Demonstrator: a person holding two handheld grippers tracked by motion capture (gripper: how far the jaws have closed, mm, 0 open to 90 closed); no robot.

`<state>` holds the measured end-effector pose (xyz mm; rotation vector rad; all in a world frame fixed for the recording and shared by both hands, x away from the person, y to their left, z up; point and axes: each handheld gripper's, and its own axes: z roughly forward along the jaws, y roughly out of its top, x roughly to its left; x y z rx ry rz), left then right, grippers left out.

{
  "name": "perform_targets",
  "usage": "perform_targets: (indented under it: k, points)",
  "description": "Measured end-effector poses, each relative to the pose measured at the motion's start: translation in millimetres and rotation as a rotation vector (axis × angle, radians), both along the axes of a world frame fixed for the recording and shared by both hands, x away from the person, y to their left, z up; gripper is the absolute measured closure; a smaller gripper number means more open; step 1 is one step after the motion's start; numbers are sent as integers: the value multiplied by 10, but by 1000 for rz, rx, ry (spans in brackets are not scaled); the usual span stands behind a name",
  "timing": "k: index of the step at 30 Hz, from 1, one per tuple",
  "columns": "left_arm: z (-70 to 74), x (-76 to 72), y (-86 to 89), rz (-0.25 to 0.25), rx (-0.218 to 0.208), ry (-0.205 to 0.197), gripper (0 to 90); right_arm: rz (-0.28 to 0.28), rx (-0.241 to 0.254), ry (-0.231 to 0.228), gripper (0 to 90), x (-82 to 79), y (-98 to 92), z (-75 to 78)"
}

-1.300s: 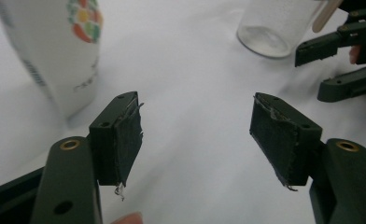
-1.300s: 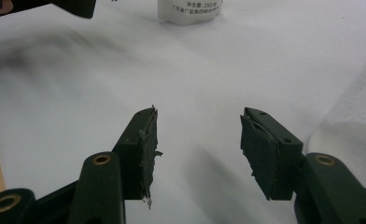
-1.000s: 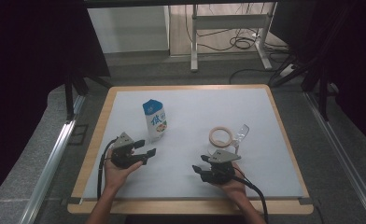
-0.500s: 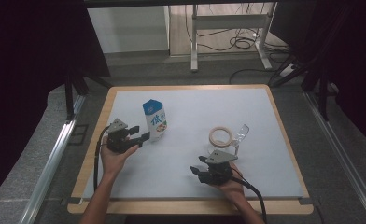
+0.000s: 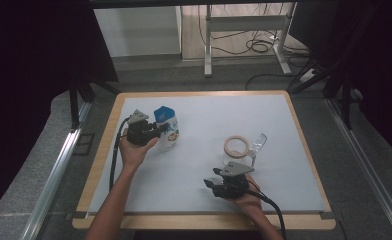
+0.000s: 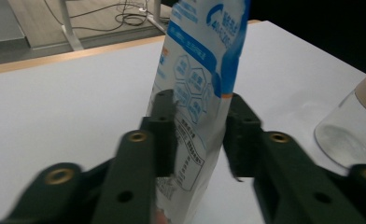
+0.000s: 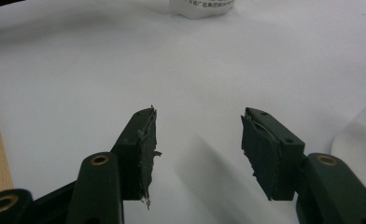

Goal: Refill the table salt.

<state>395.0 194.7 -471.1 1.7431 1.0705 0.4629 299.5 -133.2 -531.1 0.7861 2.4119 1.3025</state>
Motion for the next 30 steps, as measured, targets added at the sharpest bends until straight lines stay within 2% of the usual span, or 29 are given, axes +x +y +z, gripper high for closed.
perform_targets:
  k: [2,7,17,20,26,30]
  points:
    - [-4,0,-7,0,9,-9,839,0,2,-1,455,-1,-3,1]
    - [-19,11,8,-17,-10,3,894,-2,-1,0,455,2,-2,-5]
    - [2,31,15,-46,-18,-19,900,1,3,-11,454,-9,15,7]
    - [44,18,1,-62,-17,-25,900,2,11,-20,455,-18,23,10]
    - [208,-72,-4,-101,-67,-35,900,19,11,-37,454,-54,94,7]
    - [301,-138,-28,-126,-96,-40,900,32,8,-46,434,-83,218,14]
